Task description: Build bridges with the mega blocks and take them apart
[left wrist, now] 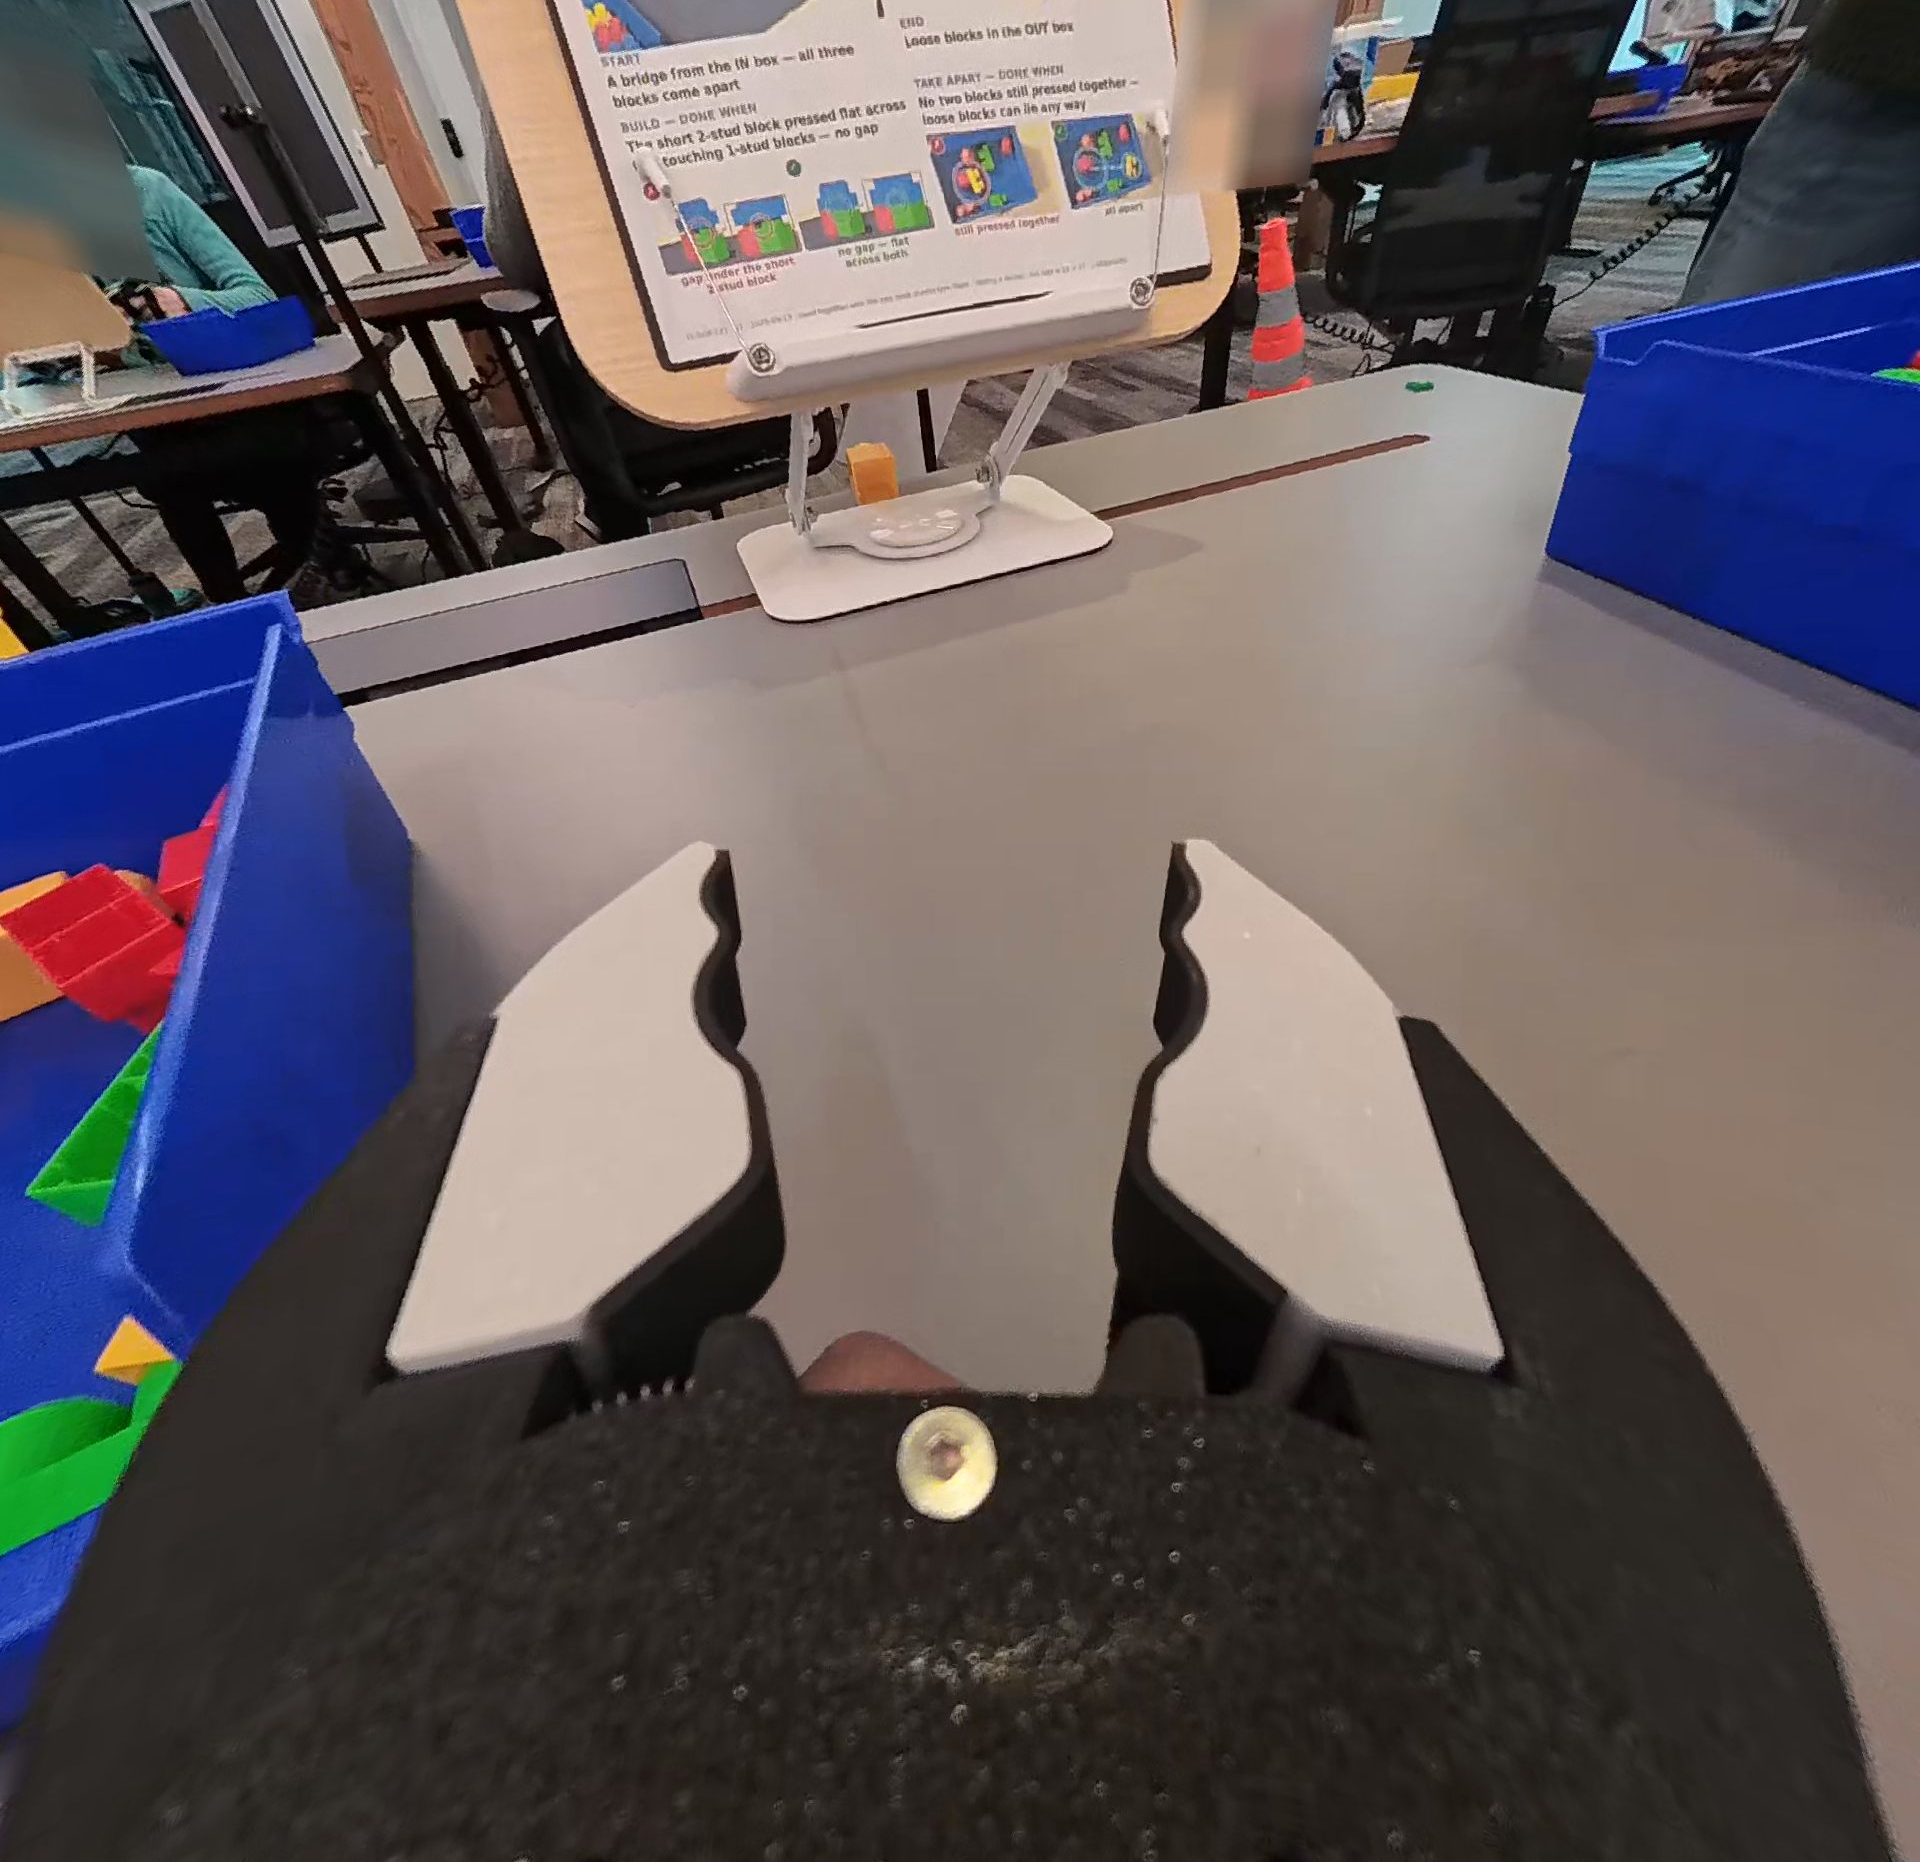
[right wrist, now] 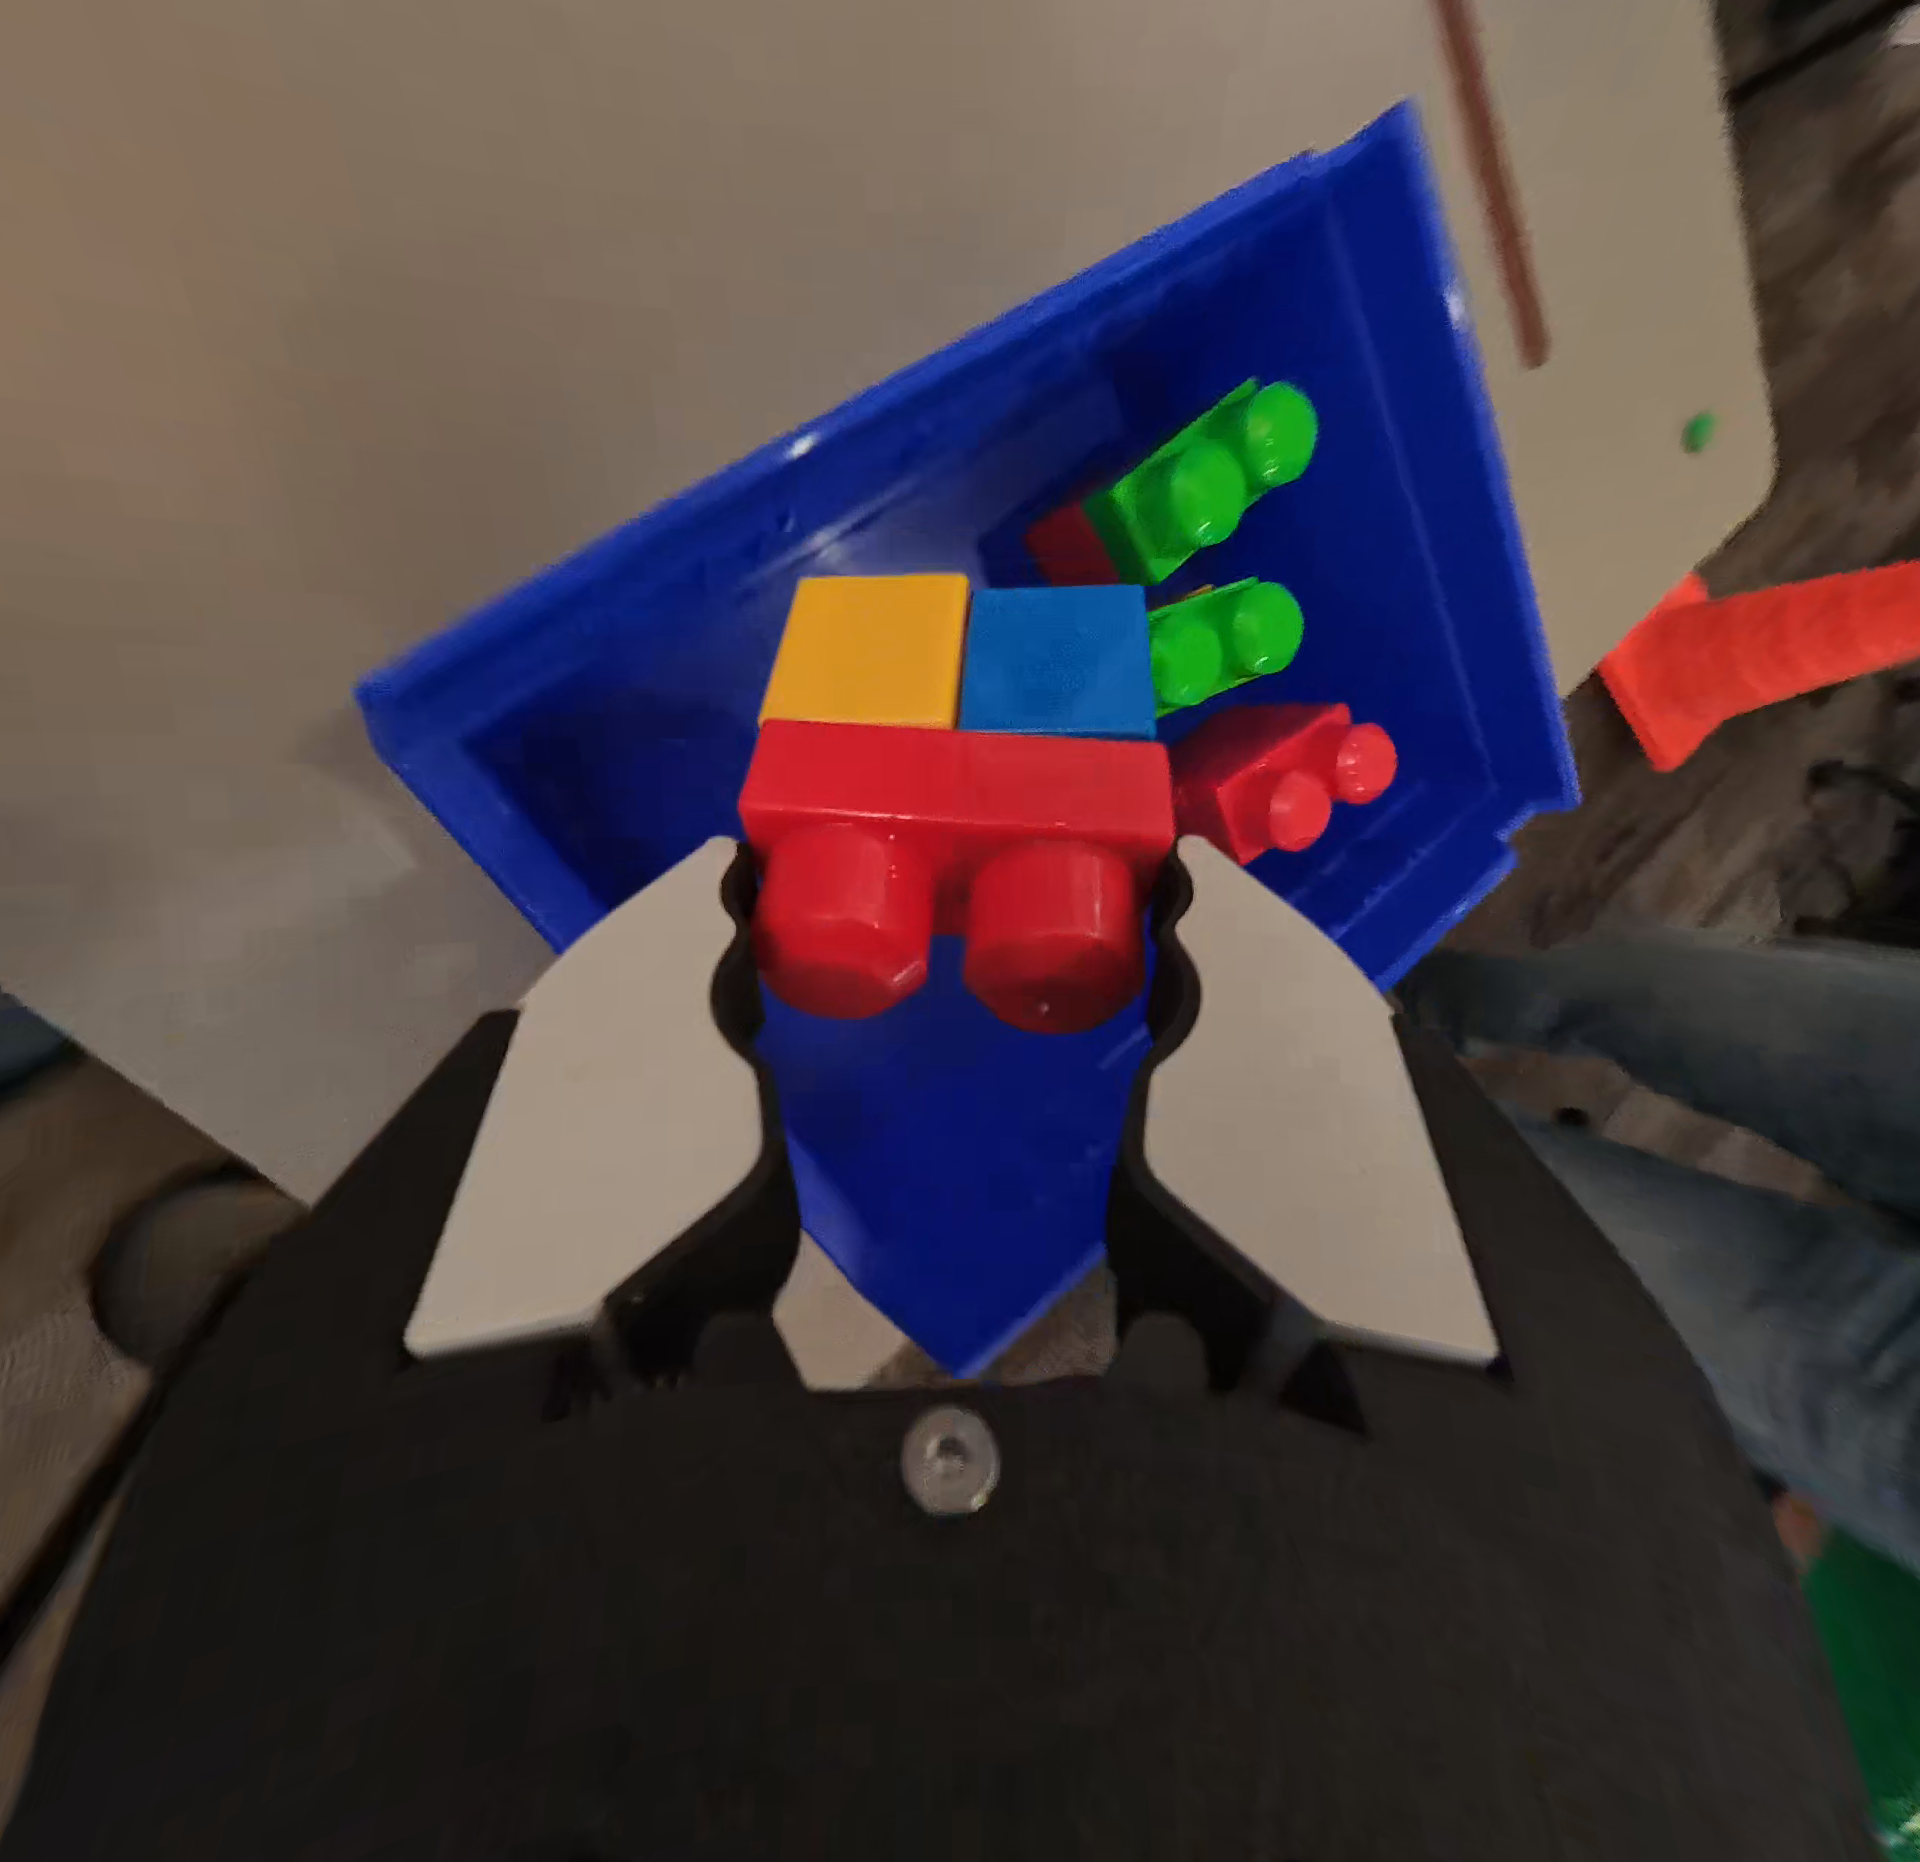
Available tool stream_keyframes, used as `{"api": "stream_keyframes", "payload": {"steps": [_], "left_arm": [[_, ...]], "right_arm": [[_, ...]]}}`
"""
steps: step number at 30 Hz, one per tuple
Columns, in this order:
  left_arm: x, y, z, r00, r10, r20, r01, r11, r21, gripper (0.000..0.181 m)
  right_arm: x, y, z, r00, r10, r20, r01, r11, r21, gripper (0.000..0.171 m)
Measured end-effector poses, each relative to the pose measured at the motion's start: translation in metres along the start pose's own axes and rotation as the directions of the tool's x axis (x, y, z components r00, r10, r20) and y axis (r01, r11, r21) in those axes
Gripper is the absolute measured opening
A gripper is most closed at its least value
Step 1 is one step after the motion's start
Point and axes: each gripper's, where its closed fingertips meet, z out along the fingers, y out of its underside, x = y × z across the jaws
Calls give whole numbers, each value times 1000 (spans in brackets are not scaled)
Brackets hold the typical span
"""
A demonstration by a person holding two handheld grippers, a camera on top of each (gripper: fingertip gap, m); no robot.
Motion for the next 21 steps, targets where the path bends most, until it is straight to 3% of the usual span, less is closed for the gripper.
{"api": "stream_keyframes", "payload": {"steps": [4,12,21], "left_arm": [[0,1,-1,1000,16,9,-16,1000,-9,77],[-1,-3,-3,999,38,20,-38,999,-11,77],[2,2,1,998,56,13,-56,998,-26,77]], "right_arm": [[-1,9,32,976,-154,156,175,975,-134,73],[10,23,73,880,-351,321,454,818,-352,73],[10,18,92,792,-430,433,594,707,-385,73]]}}
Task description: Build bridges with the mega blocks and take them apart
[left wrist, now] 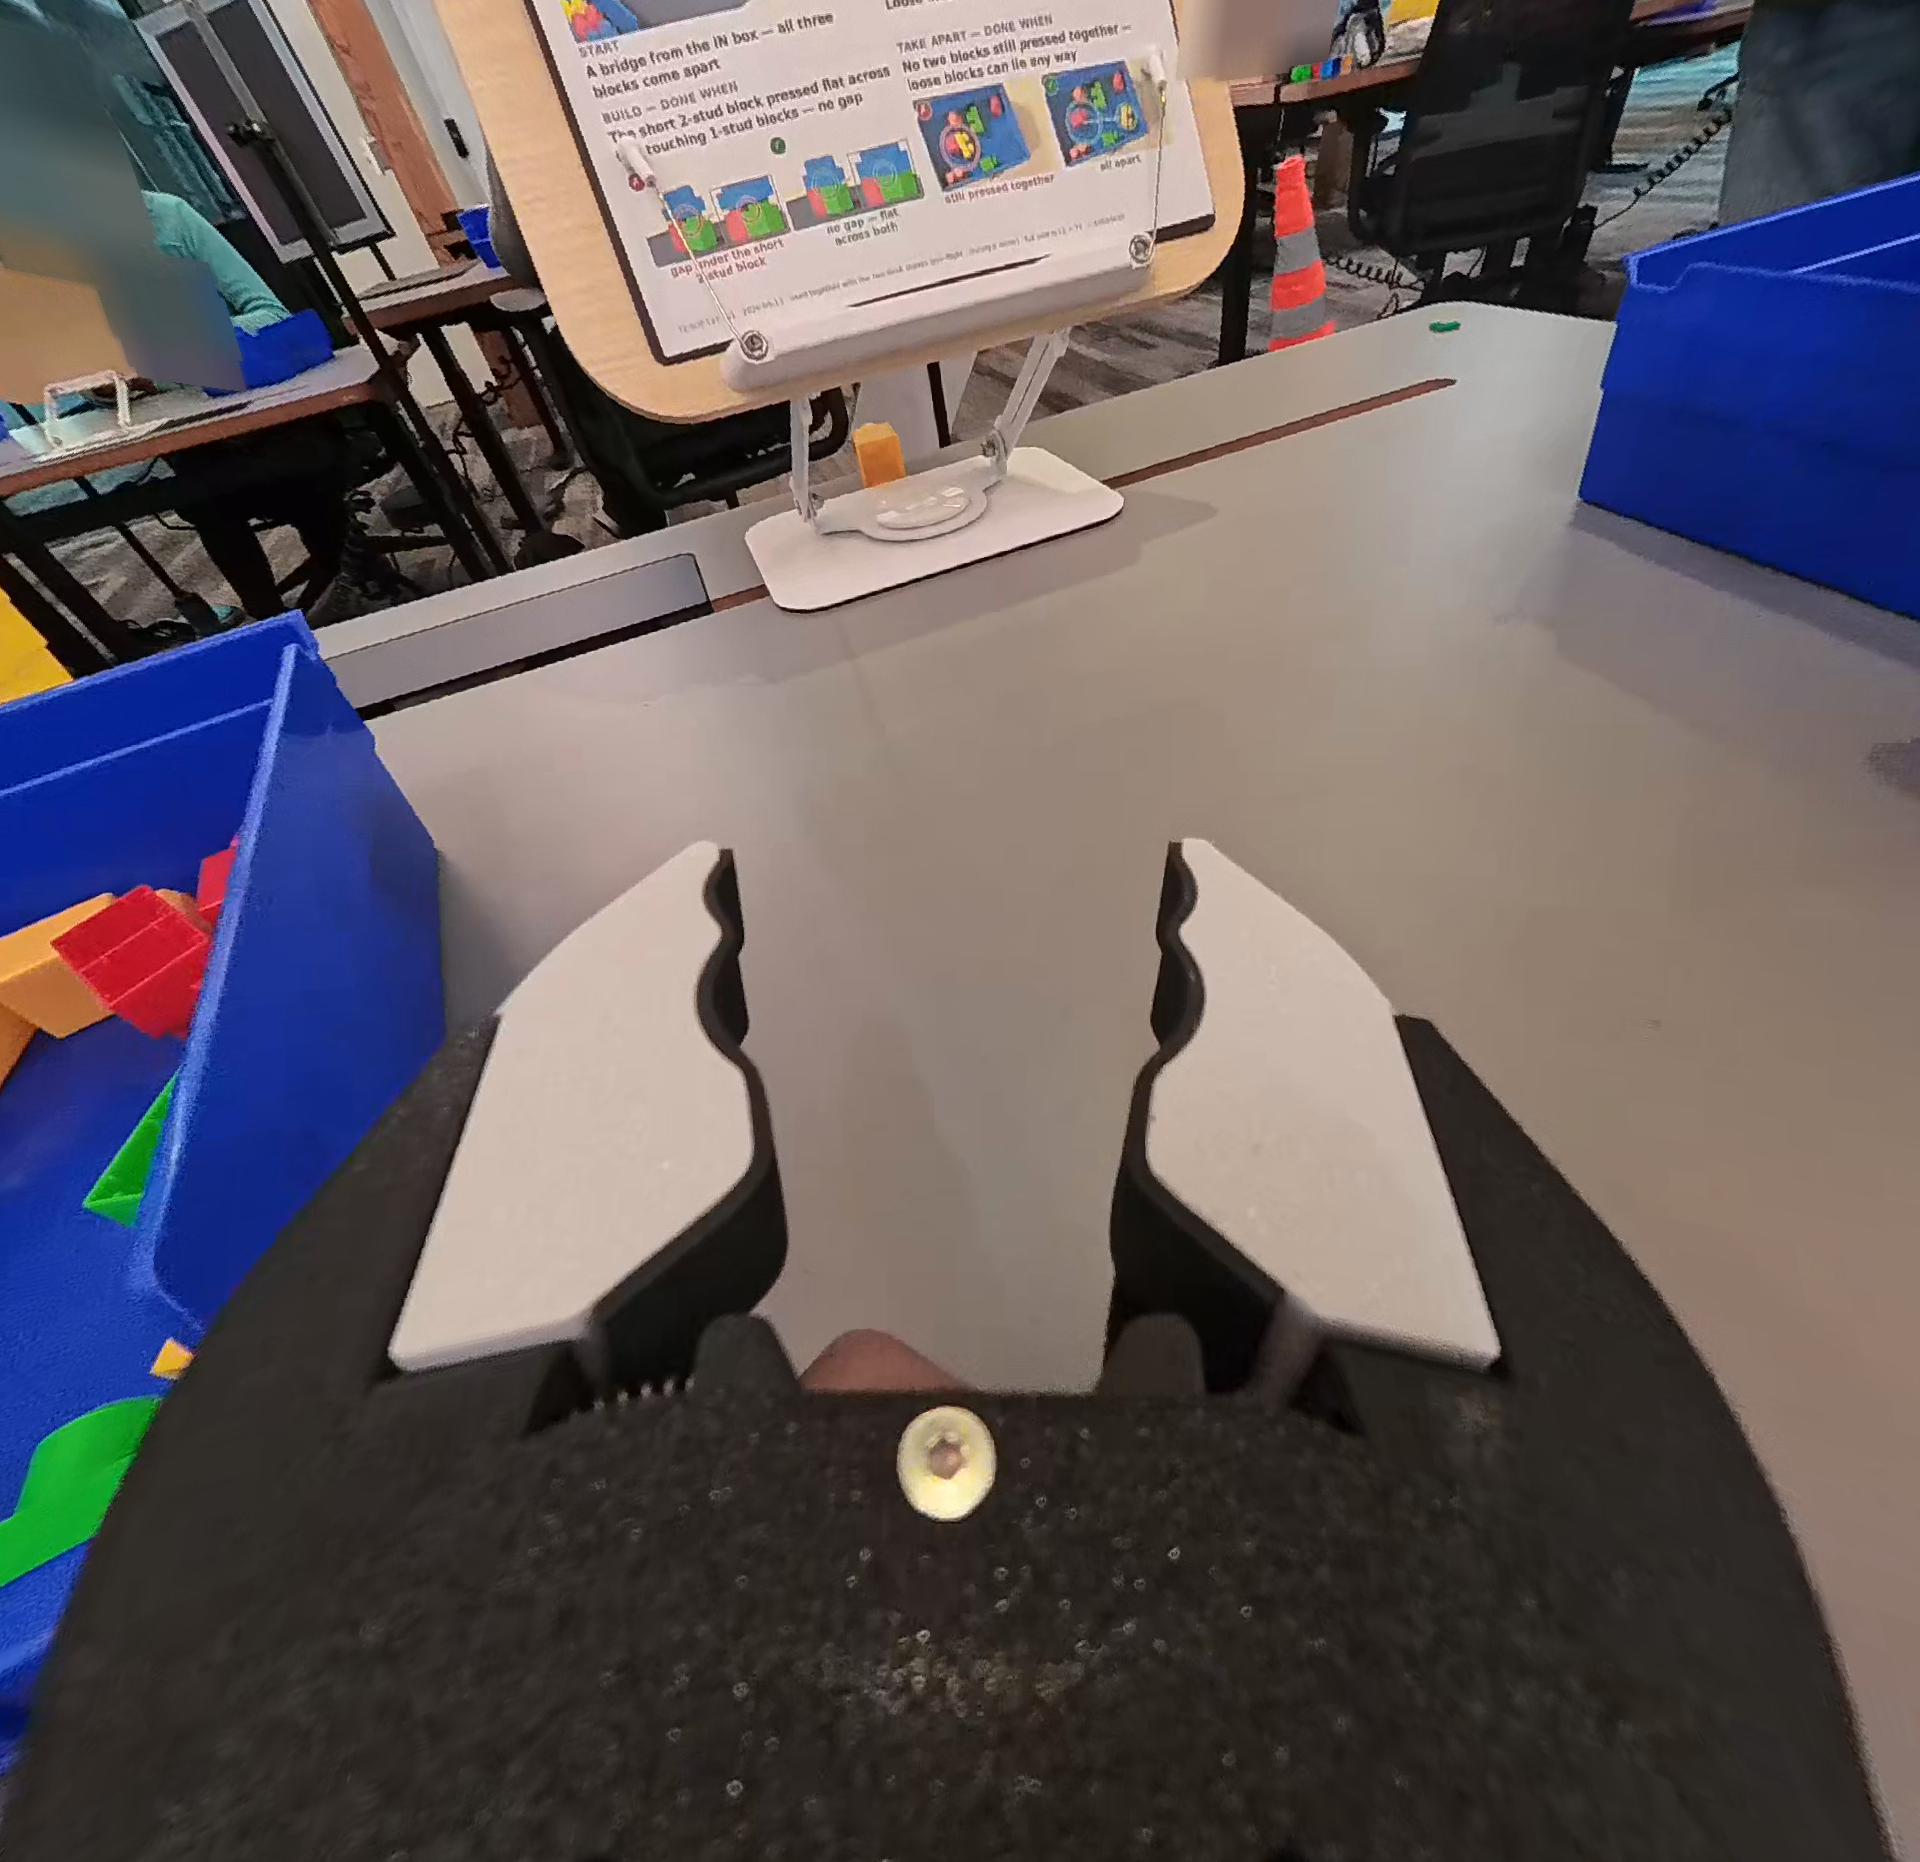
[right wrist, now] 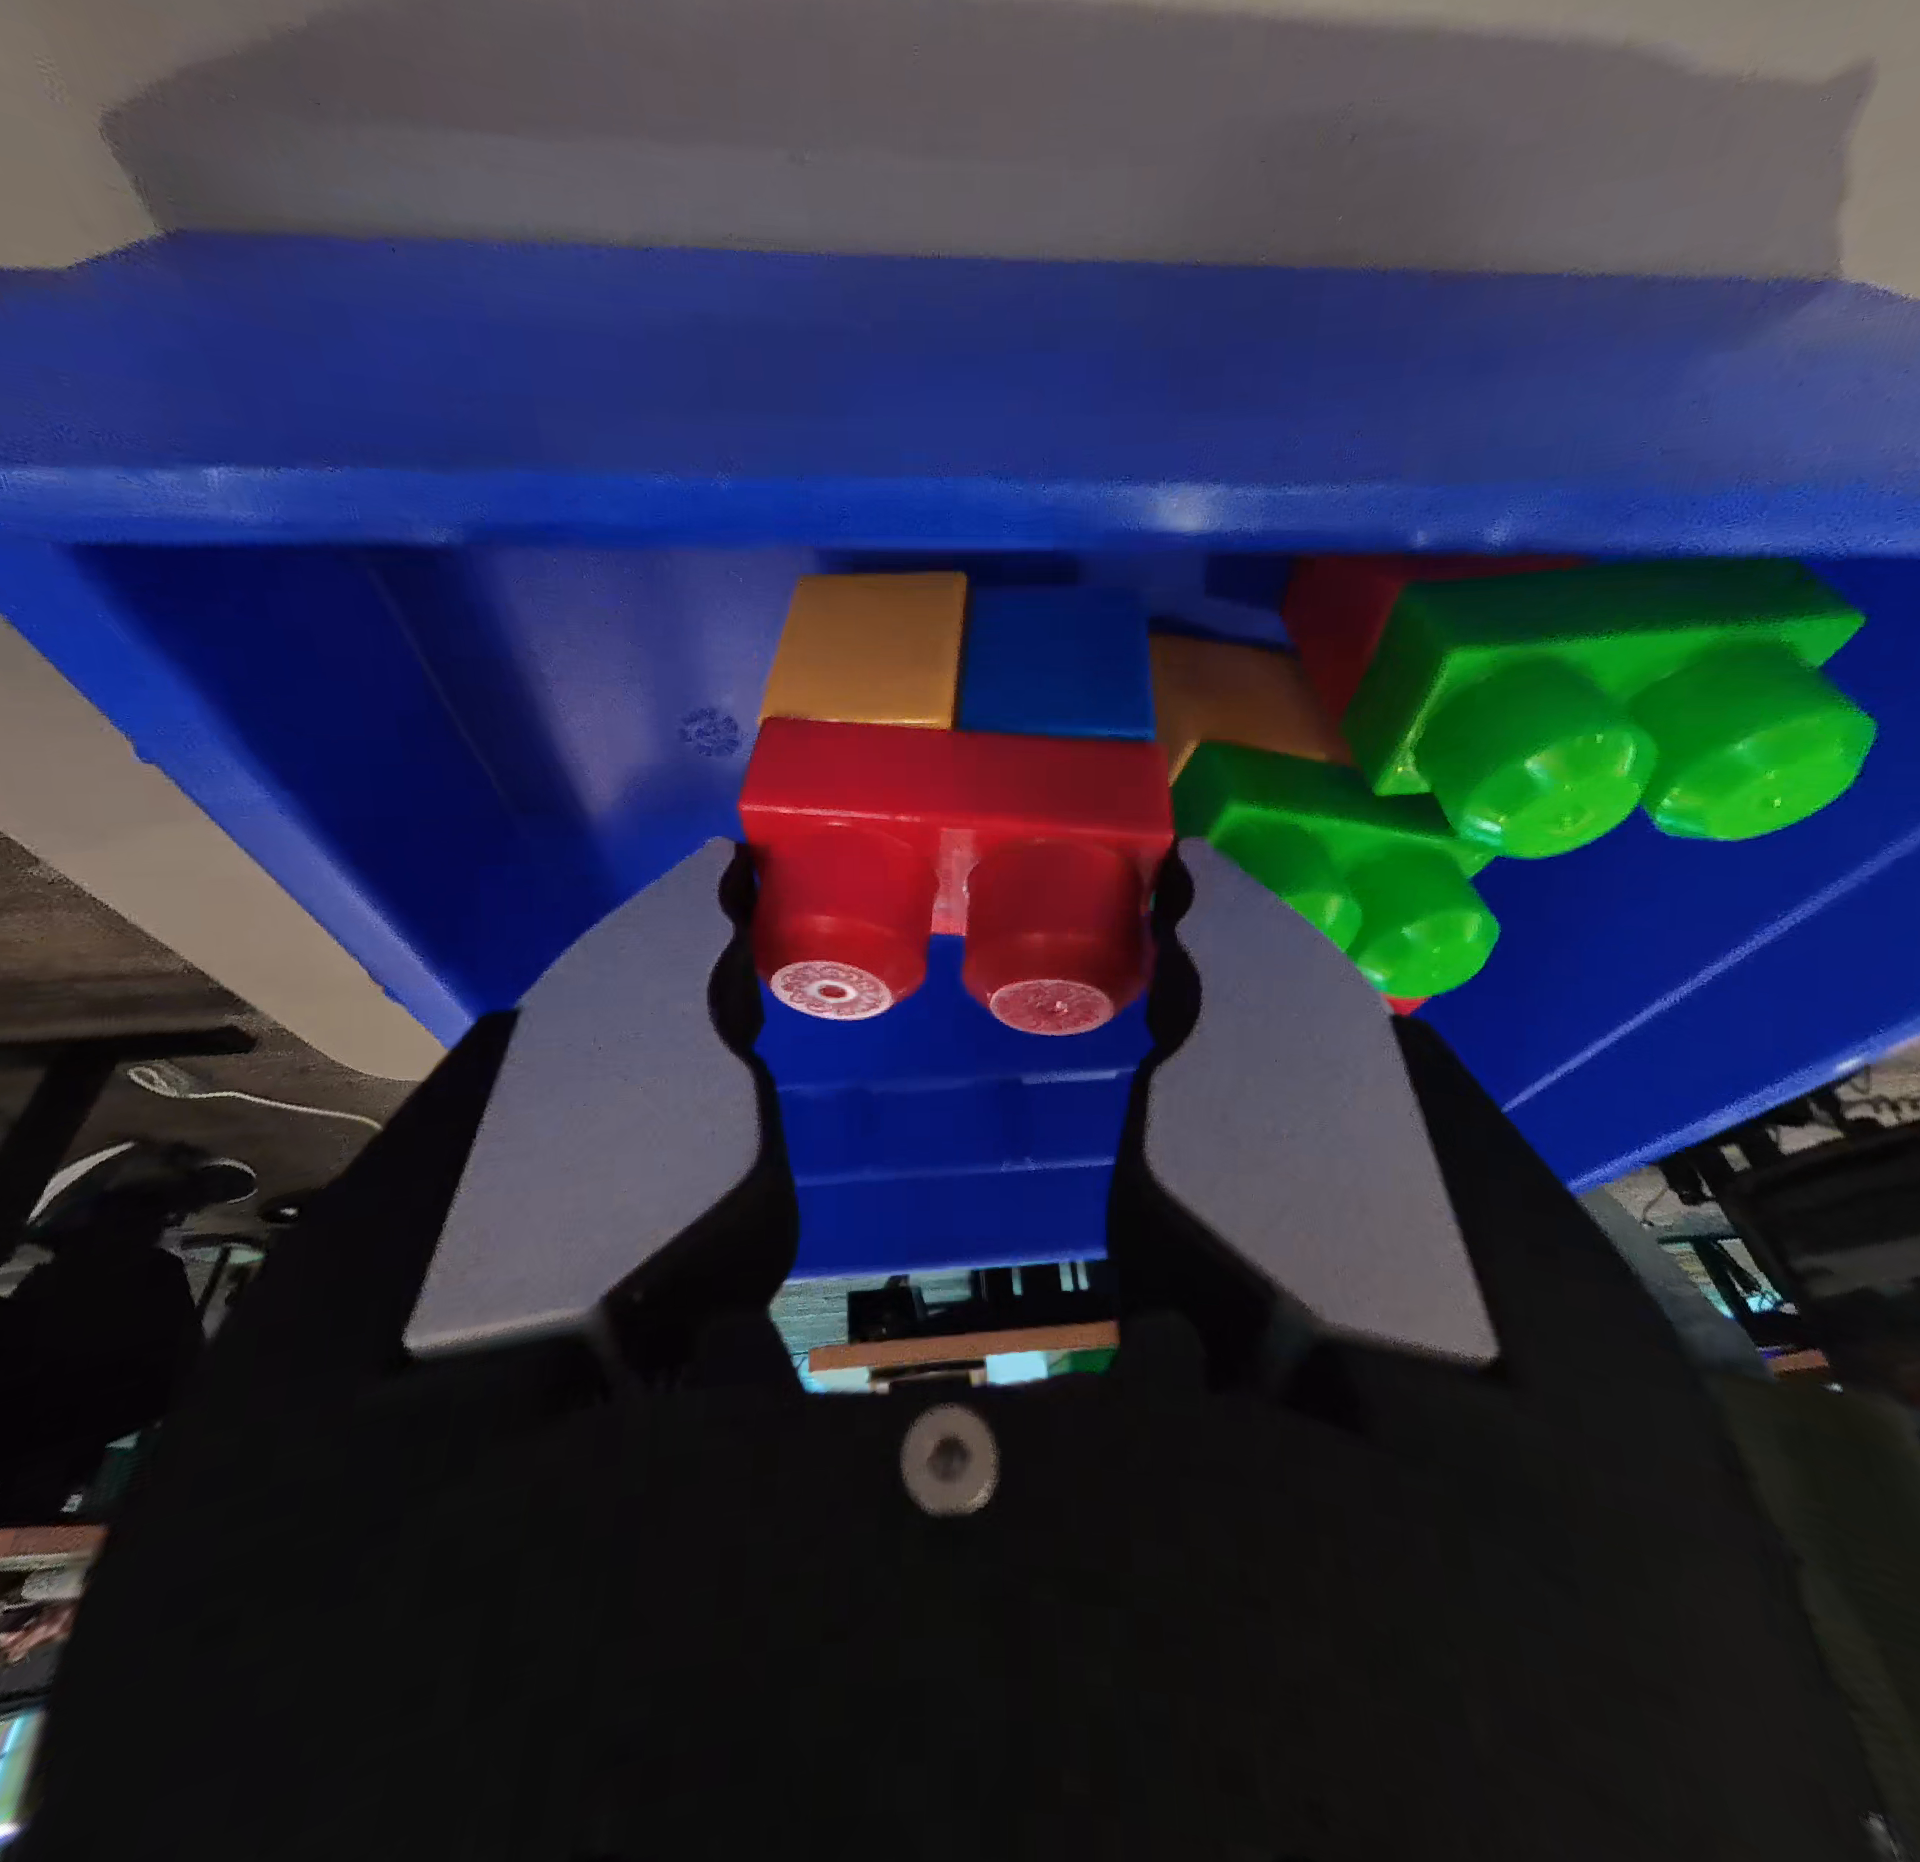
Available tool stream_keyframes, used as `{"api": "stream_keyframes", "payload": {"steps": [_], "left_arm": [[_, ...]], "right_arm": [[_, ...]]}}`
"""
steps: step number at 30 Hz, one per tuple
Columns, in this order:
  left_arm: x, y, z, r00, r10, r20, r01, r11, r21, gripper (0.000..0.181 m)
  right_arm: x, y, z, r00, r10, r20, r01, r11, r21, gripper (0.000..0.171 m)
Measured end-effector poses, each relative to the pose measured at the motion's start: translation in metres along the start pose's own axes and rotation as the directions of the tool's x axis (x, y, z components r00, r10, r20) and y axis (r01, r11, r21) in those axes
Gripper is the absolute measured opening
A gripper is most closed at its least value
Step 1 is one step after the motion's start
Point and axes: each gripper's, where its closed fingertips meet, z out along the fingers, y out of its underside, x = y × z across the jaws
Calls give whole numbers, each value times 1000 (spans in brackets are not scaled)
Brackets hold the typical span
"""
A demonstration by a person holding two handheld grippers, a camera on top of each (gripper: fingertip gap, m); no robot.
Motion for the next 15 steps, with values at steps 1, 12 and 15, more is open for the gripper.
{"api": "stream_keyframes", "payload": {"steps": [1,12,15], "left_arm": [[0,0,0,1000,2,-1,-2,1000,0,76],[0,7,5,1000,2,-5,-3,1000,-19,76],[1,7,5,1000,6,-4,-6,1000,-20,76]], "right_arm": [[1,-3,1,1000,-2,8,2,1000,10,73],[11,-9,10,1000,-24,19,22,998,60,74],[14,-13,8,1000,-25,10,24,997,68,77]]}}
